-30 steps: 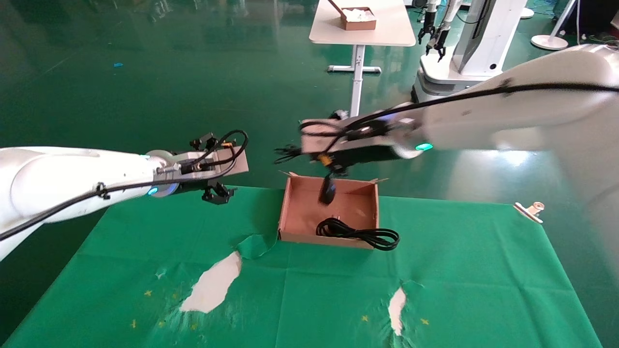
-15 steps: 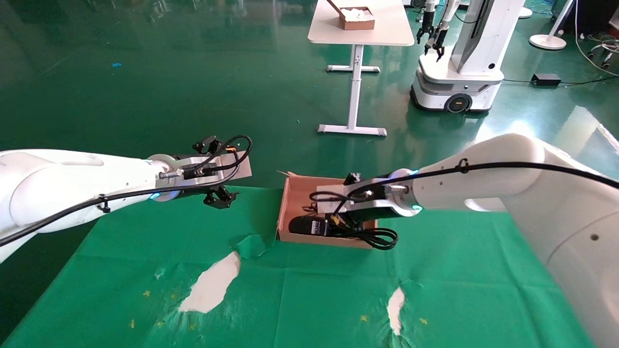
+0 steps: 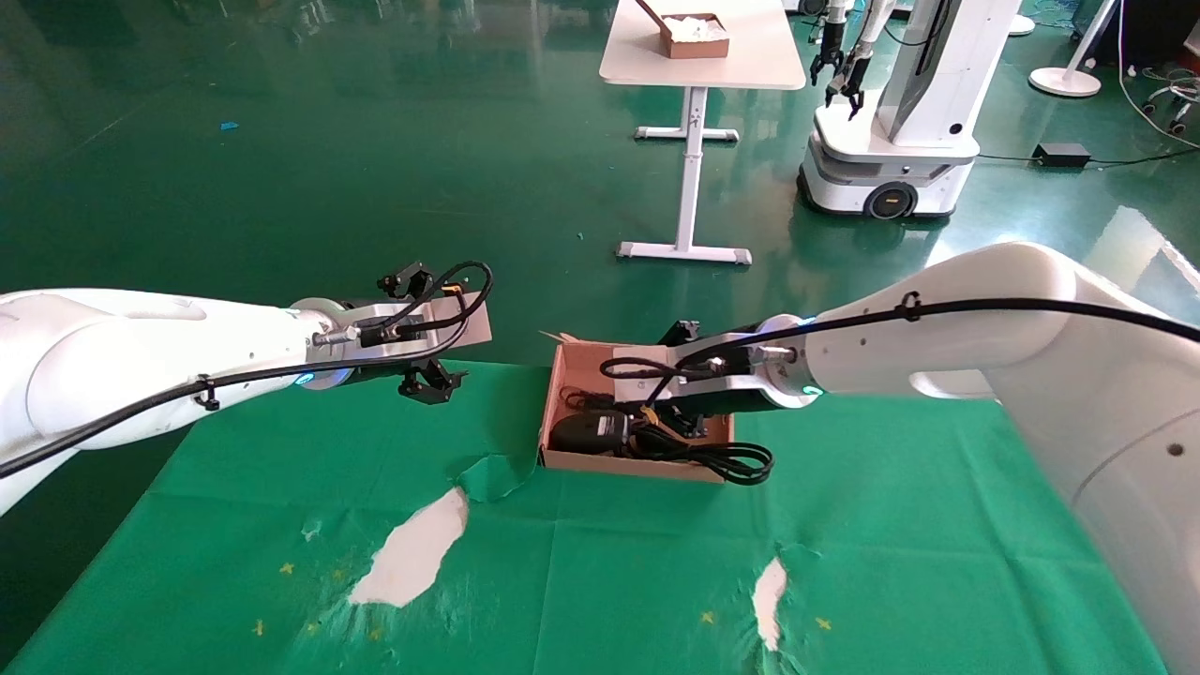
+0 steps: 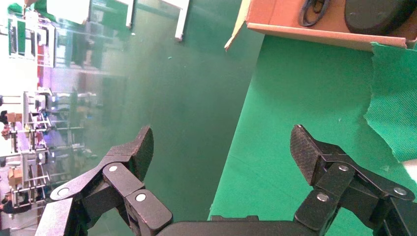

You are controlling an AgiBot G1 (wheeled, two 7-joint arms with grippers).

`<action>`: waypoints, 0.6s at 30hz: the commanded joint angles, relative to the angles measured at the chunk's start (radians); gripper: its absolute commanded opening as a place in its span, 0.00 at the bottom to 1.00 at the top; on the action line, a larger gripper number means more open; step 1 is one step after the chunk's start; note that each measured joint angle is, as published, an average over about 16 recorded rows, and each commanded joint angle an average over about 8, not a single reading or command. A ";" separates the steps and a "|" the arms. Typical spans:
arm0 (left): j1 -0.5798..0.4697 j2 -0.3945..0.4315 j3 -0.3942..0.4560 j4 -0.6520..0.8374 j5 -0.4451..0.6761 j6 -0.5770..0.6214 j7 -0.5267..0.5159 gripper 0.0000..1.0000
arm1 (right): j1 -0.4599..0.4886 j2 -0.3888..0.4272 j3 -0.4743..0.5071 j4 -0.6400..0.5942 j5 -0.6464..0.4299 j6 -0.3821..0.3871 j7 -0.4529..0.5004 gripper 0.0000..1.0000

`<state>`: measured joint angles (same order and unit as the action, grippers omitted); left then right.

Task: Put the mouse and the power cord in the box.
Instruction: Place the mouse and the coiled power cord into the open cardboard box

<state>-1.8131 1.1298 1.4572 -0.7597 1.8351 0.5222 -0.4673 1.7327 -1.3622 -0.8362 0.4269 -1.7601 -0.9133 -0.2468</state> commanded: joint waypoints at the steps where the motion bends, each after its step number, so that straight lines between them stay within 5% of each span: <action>1: 0.000 0.001 0.000 0.001 -0.001 0.000 0.001 1.00 | 0.003 0.000 0.002 0.001 -0.002 -0.002 -0.002 1.00; 18: 0.000 0.001 0.000 0.001 -0.001 0.000 0.001 1.00 | -0.172 0.198 0.149 0.226 0.271 -0.155 0.113 1.00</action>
<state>-1.8130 1.1304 1.4568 -0.7586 1.8341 0.5222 -0.4662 1.5608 -1.1644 -0.6877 0.6532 -1.4895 -1.0681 -0.1340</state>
